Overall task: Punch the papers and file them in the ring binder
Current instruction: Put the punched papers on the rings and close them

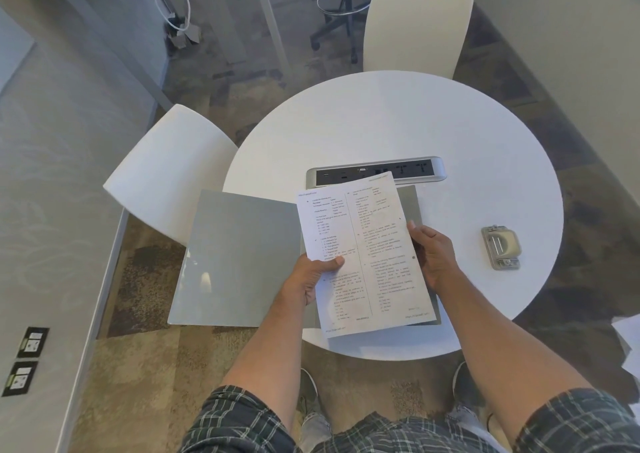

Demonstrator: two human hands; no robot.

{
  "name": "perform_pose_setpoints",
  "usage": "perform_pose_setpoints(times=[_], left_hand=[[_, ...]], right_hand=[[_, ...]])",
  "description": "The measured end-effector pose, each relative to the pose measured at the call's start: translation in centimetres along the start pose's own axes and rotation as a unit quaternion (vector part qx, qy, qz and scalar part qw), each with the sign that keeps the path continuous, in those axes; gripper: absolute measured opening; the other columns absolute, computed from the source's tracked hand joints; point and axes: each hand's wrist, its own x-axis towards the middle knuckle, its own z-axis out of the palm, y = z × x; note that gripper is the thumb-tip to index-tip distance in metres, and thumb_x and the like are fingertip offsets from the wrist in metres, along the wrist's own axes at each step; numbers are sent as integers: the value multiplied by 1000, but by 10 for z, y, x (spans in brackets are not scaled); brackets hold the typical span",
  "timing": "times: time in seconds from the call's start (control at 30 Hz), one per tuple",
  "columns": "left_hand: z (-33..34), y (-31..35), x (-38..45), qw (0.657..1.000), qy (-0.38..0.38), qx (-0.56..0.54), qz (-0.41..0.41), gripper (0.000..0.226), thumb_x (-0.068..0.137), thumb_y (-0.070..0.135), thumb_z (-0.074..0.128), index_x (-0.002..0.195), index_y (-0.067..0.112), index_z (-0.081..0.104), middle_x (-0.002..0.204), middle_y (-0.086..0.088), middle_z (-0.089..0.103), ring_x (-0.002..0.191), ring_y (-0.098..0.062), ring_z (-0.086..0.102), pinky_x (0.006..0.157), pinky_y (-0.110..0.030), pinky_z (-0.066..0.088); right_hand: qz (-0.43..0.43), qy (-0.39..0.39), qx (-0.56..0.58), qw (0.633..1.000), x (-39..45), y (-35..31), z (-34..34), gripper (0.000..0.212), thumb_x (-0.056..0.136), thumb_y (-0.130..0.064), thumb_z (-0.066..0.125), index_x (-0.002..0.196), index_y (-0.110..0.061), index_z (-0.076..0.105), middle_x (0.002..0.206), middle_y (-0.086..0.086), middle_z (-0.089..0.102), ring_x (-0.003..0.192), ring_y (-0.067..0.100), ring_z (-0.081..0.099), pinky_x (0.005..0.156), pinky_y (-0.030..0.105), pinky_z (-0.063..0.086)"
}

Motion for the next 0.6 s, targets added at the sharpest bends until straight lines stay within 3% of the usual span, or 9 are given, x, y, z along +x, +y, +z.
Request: perform_pose_setpoints(times=[0.1, 0.37, 0.47, 0.6], left_hand=[[2, -1, 0, 1000, 5, -5, -2, 50, 85, -9, 76, 133, -1, 64, 129, -20, 70, 121, -42, 66, 107, -64, 48], [8, -4, -1, 1000, -5, -12, 3, 48, 86, -9, 75, 131, 3, 65, 130, -18, 71, 120, -40, 68, 105, -61, 51], [7, -4, -1, 1000, -15, -20, 3, 43, 86, -9, 74, 125, 7, 69, 128, -16, 73, 115, -36, 71, 97, -54, 58], [6, -3, 0, 1000, -20, -21, 1, 47, 86, -9, 75, 130, 5, 66, 128, -16, 72, 117, -38, 70, 101, -59, 54]], right_hand=[[-9, 10, 11, 1000, -1, -1, -1, 22, 96, -24, 73, 108, -6, 78, 97, 14, 79, 88, 36, 65, 69, 38, 57], [25, -51, 73, 996, -9, 1, 0, 37, 94, -37, 75, 119, -10, 76, 105, 14, 79, 83, 30, 75, 66, 35, 59], [31, -56, 79, 995, -7, 2, -1, 39, 92, -39, 77, 119, -11, 76, 104, 14, 79, 82, 30, 75, 66, 36, 59], [2, -25, 55, 998, -4, 1, -1, 26, 93, -23, 78, 116, -13, 75, 102, 17, 78, 80, 31, 74, 69, 38, 60]])
